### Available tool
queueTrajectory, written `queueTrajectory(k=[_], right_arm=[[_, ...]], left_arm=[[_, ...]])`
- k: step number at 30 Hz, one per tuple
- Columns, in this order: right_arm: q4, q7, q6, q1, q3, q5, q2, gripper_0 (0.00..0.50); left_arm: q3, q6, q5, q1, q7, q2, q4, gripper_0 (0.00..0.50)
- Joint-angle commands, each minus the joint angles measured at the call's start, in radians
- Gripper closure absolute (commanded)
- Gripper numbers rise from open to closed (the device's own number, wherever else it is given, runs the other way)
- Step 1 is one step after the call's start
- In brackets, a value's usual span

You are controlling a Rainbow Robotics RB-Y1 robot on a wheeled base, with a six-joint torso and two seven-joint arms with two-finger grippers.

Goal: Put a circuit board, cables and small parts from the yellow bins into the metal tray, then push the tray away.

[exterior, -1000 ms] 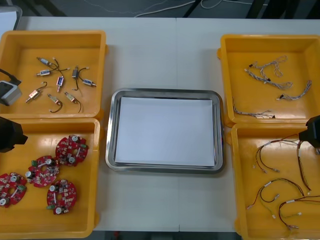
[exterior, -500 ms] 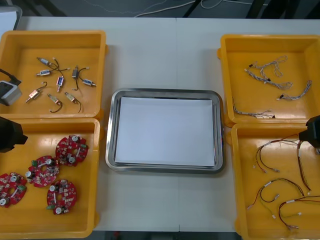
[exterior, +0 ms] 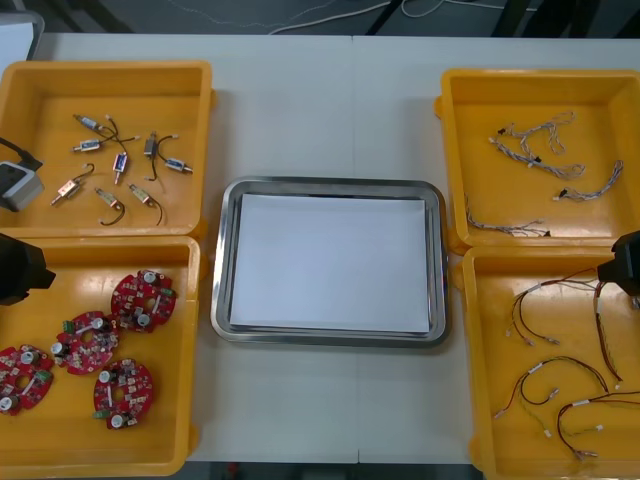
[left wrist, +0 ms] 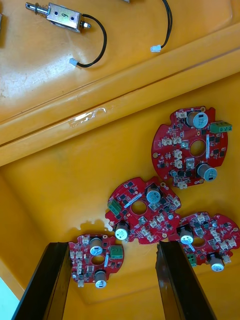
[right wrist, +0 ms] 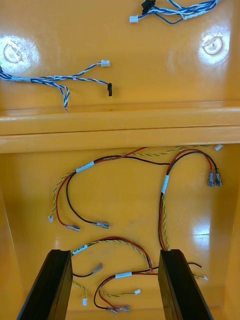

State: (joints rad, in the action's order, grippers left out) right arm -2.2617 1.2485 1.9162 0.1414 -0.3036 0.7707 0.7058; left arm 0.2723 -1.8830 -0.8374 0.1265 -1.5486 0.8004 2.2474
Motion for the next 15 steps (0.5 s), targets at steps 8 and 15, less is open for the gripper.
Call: queueTrajectory(k=[8, 15], right_arm=[[-0.006, 0.014, 0.004, 0.021, 0.015, -0.005, 0.015, 0.0], [-0.006, 0.014, 0.004, 0.021, 0.015, -0.005, 0.015, 0.0]], left_arm=[[-0.004, -0.008, 0.009, 0.024, 0.055, 0.04, 0.003, 0.0], [-0.004, -0.008, 0.009, 0.024, 0.055, 0.04, 0.003, 0.0]])
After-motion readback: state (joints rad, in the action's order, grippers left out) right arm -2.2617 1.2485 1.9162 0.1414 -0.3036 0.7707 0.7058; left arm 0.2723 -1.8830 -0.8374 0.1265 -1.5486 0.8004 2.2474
